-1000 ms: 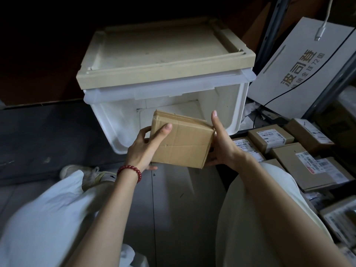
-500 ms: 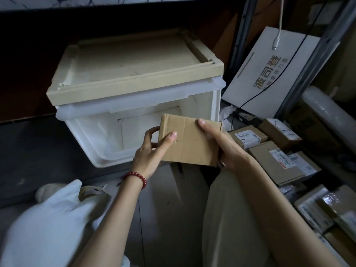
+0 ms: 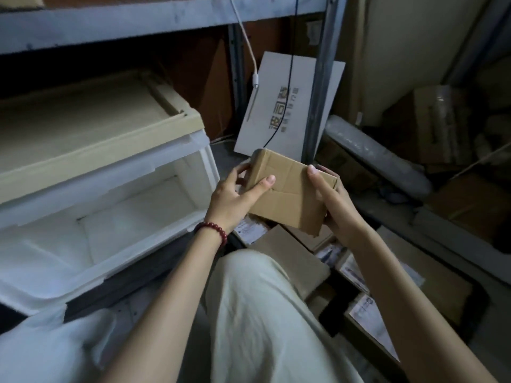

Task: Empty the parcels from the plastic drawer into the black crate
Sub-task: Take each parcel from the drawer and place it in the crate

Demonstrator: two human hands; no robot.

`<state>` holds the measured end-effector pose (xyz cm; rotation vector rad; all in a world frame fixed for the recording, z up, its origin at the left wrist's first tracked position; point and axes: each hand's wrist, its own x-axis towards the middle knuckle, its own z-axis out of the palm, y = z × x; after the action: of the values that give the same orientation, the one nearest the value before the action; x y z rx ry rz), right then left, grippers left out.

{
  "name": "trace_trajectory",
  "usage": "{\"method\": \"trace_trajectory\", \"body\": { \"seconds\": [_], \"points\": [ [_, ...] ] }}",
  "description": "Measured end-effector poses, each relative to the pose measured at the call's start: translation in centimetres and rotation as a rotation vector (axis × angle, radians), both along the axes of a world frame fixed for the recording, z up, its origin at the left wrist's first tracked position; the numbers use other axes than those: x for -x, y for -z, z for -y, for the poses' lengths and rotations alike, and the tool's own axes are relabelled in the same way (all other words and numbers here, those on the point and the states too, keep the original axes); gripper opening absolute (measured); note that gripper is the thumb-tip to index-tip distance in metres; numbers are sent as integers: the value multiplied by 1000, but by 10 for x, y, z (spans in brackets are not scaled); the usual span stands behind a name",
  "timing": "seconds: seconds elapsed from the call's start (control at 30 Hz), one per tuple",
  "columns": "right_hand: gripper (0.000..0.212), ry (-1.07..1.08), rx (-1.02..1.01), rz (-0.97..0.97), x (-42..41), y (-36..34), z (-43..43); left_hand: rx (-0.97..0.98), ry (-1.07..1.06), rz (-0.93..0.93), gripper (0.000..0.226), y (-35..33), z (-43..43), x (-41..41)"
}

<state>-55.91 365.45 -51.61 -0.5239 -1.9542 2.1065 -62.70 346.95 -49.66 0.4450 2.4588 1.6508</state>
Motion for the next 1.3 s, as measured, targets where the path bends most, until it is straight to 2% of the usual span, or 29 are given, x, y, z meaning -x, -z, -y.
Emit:
{"method": "trace_trajectory", "body": {
  "seconds": [0.07,0.23,0.43,0.53,0.6,0.7,0.77,0.87,0.97,1.1,1.3],
  "points": [
    [65,77,-7,29,-15,4,-22,67,55,26,71,1,-27,-1],
    [70,241,14,82,-57,19,-63,145,178,47,68,13,-91,-20],
    [47,464,42,212,-103,48,-85,280,296,145,64,48,-128,-51],
    [53,552,58,273,-127,66,-79,316,327,217,63,69,-126,-71],
    [54,564,67,292,-146,77,-66,365,340,249,61,84,-114,-88],
    [41,562,7,330,-169,89,-48,424,355,275,61,100,-97,-108],
    [39,572,-21,360,-180,95,-39,457,355,257,59,105,-91,-115],
    [48,559,-113,454,-196,102,-29,536,402,256,65,112,-84,-123],
    [66,573,-167,518,-212,107,-23,591,489,271,68,120,-79,-132],
    [47,614,-208,483,-231,110,-17,613,600,252,66,123,-81,-140],
    [46,635,-300,435,-242,113,-19,647,745,257,76,126,-88,-147]
  ]
}}
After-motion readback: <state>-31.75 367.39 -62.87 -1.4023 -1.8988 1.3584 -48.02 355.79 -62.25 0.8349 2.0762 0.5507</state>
